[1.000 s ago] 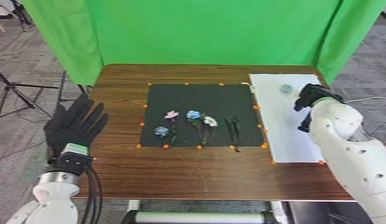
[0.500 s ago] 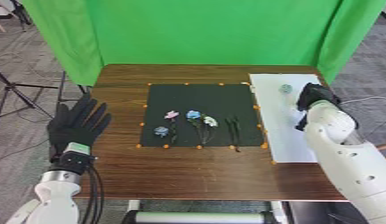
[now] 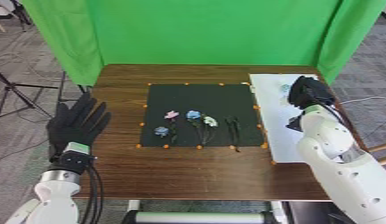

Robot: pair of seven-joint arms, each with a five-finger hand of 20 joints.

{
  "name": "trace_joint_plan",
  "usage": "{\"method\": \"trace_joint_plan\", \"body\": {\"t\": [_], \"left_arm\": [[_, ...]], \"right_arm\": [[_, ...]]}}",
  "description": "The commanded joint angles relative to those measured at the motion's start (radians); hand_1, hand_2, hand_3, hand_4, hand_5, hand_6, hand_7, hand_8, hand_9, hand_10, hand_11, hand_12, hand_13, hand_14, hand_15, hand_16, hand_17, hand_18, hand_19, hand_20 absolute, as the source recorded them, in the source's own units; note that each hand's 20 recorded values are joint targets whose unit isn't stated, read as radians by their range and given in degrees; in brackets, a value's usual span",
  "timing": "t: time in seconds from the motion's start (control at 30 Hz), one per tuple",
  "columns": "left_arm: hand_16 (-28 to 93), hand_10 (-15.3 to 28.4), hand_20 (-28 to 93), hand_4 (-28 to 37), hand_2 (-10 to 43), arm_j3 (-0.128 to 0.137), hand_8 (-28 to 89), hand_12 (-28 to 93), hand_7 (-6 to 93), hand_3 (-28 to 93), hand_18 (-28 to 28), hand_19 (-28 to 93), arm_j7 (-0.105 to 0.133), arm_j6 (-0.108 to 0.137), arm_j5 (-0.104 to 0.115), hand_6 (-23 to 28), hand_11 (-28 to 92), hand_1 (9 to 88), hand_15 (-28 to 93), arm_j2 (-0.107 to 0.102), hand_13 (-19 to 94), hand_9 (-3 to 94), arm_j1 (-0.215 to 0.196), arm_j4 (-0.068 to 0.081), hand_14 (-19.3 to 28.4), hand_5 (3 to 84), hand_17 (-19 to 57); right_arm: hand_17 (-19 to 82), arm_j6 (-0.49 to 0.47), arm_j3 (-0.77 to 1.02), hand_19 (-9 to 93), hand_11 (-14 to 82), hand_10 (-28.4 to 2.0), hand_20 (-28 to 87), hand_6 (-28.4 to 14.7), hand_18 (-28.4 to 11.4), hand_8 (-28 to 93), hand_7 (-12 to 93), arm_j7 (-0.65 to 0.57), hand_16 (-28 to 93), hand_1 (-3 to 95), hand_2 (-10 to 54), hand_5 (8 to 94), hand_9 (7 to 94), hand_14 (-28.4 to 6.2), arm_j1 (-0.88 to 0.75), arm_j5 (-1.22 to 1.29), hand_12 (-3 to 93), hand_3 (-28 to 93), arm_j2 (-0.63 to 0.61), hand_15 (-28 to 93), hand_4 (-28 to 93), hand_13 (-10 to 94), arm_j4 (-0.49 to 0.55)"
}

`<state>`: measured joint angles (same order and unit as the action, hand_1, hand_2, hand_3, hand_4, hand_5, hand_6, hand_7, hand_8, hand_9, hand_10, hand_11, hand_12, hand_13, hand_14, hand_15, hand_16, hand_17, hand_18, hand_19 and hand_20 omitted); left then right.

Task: Arrange flowers

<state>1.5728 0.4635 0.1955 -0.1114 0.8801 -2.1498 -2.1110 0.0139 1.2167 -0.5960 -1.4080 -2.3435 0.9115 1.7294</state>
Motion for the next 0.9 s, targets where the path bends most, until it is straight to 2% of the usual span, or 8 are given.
{"method": "trace_joint_plan", "body": {"t": [0.03, 0.13, 0.23, 0.27, 0.5, 0.77, 0.8, 0.9], "left_arm": [[-7, 11.9, 10, -28.3, 9.4, 0.003, -9, 10, 13.5, 73, 13.9, 34, -0.011, -0.008, -0.002, 6.0, 18, 27.2, 33, 0.004, 22, 30.1, 0.004, 0.004, 13.9, 38.9, -5.3], [-7, 11.9, 10, -28.3, 9.6, -0.004, -9, 10, 13.5, 72, 13.9, 34, -0.023, -0.018, 0.012, 6.1, 18, 27.3, 34, 0.008, 22, 30.1, 0.013, 0.007, 14.0, 39.0, -5.3], [-7, 12.0, 10, -28.2, 9.8, -0.010, -9, 10, 13.4, 72, 14.0, 34, -0.035, -0.013, 0.003, 6.2, 18, 27.4, 34, 0.008, 22, 30.2, 0.025, 0.013, 14.1, 39.0, -5.4], [-7, 12.1, 10, -28.2, 9.8, -0.011, -9, 10, 13.3, 72, 14.0, 34, -0.024, -0.014, 0.008, 6.2, 18, 27.4, 34, 0.003, 22, 30.3, 0.022, 0.010, 14.2, 39.0, -5.4], [-7, 12.2, 10, -28.1, 9.9, -0.012, -9, 10, 13.2, 72, 14.1, 34, -0.025, -0.012, 0.006, 6.3, 17, 27.4, 34, 0.000, 22, 30.3, 0.024, 0.011, 14.5, 39.1, -5.6], [-7, 12.2, 10, -28.1, 10.0, -0.002, -9, 10, 13.0, 72, 14.2, 34, -0.028, -0.005, 0.005, 6.3, 17, 27.5, 33, 0.005, 22, 30.3, 0.012, 0.010, 14.2, 39.1, -5.5], [-7, 12.2, 10, -28.1, 10.0, -0.003, -9, 10, 13.0, 72, 14.2, 34, -0.018, -0.005, 0.008, 6.3, 17, 27.5, 33, 0.001, 22, 30.3, 0.011, 0.009, 14.2, 39.1, -5.5], [-7, 12.2, 10, -28.1, 10.0, 0.005, -9, 10, 12.9, 72, 14.2, 34, -0.036, -0.008, 0.004, 6.2, 17, 27.5, 33, 0.007, 22, 30.3, 0.008, 0.002, 14.1, 39.1, -5.5]], "right_arm": [[42, -0.058, -0.104, 88, 10.8, -8.5, 42, -0.3, -21.0, 4, 27, 0.056, 44, 62.4, -9.5, 78.4, 88.9, -4.4, 0.117, 0.113, 44.2, 72, 0.128, 48, -28, 77, 0.050], [41, -0.132, -0.141, 88, 10.8, -8.4, 42, -0.2, -20.9, 4, 27, 0.128, 44, 62.2, -9.5, 78.3, 88.8, -4.5, 0.144, 0.061, 44.3, 72, 0.175, 49, -28, 77, 0.022], [41, -0.161, -0.178, 88, 10.9, -8.4, 42, 0.0, -20.8, 4, 27, 0.141, 44, 62.2, -9.5, 77.4, 88.0, -4.5, 0.159, 0.051, 44.6, 71, 0.208, 49, -28, 76, 0.002], [41, -0.175, -0.189, 88, 10.8, -8.4, 42, 0.0, -20.8, 4, 27, 0.145, 44, 62.2, -9.5, 77.3, 87.8, -4.5, 0.168, 0.049, 44.4, 71, 0.219, 49, -28, 76, -0.007], [40, -0.230, -0.211, 88, 11.1, -8.3, 42, 0.2, -20.5, 4, 28, 0.151, 44, 62.1, -9.5, 76.6, 87.3, -4.5, 0.163, -0.001, 44.2, 71, 0.239, 49, -28, 76, -0.039], [40, -0.230, -0.219, 88, 10.5, -8.0, 41, 0.3, -20.2, 3, 29, 0.137, 44, 62.0, -9.5, 75.9, 86.2, -4.1, 0.145, -0.034, 43.2, 71, 0.224, 49, -28, 74, -0.061], [40, -0.225, -0.220, 88, 10.5, -8.0, 41, 0.3, -20.3, 3, 29, 0.138, 44, 62.0, -9.5, 75.8, 86.2, -4.1, 0.149, -0.040, 43.1, 71, 0.222, 49, -28, 74, -0.065], [40, -0.224, -0.218, 88, 10.6, -8.0, 41, 0.3, -20.3, 3, 29, 0.137, 44, 62.1, -9.5, 75.7, 86.2, -4.1, 0.141, -0.045, 43.0, 71, 0.208, 49, -28, 74, -0.061]]}}
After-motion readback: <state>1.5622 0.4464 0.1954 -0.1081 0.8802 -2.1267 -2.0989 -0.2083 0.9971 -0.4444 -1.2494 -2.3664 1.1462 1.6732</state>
